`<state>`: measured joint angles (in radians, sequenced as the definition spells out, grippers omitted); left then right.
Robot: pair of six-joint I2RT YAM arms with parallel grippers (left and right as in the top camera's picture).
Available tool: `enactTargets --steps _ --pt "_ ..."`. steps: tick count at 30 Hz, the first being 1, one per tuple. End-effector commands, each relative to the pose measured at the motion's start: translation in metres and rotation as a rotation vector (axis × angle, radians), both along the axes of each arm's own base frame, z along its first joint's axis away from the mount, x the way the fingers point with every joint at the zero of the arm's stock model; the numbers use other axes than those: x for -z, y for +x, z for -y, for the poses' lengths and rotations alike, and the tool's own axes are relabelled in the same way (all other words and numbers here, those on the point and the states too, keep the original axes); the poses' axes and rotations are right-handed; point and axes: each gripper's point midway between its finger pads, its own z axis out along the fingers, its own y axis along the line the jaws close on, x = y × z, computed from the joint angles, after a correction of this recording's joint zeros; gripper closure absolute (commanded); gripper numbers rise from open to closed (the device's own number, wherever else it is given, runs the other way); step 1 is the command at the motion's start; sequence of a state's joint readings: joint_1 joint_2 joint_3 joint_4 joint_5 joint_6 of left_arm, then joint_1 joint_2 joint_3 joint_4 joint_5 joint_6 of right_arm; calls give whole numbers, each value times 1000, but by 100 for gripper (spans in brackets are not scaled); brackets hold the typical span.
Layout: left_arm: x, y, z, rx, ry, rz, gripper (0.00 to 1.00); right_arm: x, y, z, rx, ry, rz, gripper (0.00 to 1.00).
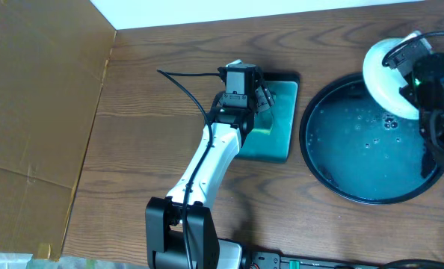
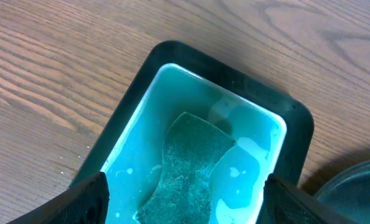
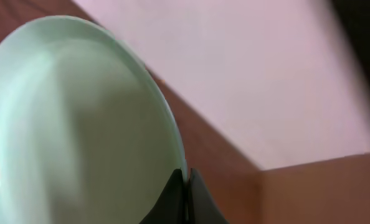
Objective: Clean dirty plates on tray and stack at the side
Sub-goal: 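Lift the white plate with the right gripper and carry it off right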
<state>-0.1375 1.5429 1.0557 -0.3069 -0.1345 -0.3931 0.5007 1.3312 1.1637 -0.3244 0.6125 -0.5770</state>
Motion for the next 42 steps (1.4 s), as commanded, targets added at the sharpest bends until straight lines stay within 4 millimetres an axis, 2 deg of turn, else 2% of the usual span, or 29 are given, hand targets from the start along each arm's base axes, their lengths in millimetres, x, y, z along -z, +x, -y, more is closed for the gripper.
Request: enactTargets --steps 1,6,12,19,23,25,27,30,32,34,37,42 --pt "0 -1 -4 -12 6 0 20 -14 -8 9 43 -318 1 99" --pt "0 -1 -4 -12 6 0 20 -13 -20 -20 20 -609 -23 99" --pt "0 -1 -4 -12 6 0 20 -10 -26 -42 16 -768 -34 99" --pt "1 -1 -4 -11 6 -4 20 -11 -28 -53 11 -749 -5 99" --pt "1 -1 -4 -11 6 -4 20 -2 -19 -48 41 -538 27 99" --pt "1 -1 -4 -11 6 -4 20 14 -10 -38 48 -387 -3 99" --pt "1 -1 -4 -11 6 -4 20 39 -2 -28 26 -227 -80 99" --pt "1 -1 -4 -11 6 -4 20 75 8 -12 13 127 -220 99" --pt "1 -1 -4 -11 6 -4 20 90 12 -1 10 361 -306 99" --pt "1 -1 -4 -11 6 -4 20 95 16 18 22 564 -358 99" --pt "1 -1 -4 -11 6 -5 20 91 23 66 107 801 -356 99" --pt "1 -1 -4 -11 6 -4 20 94 17 173 372 1011 -262 99"
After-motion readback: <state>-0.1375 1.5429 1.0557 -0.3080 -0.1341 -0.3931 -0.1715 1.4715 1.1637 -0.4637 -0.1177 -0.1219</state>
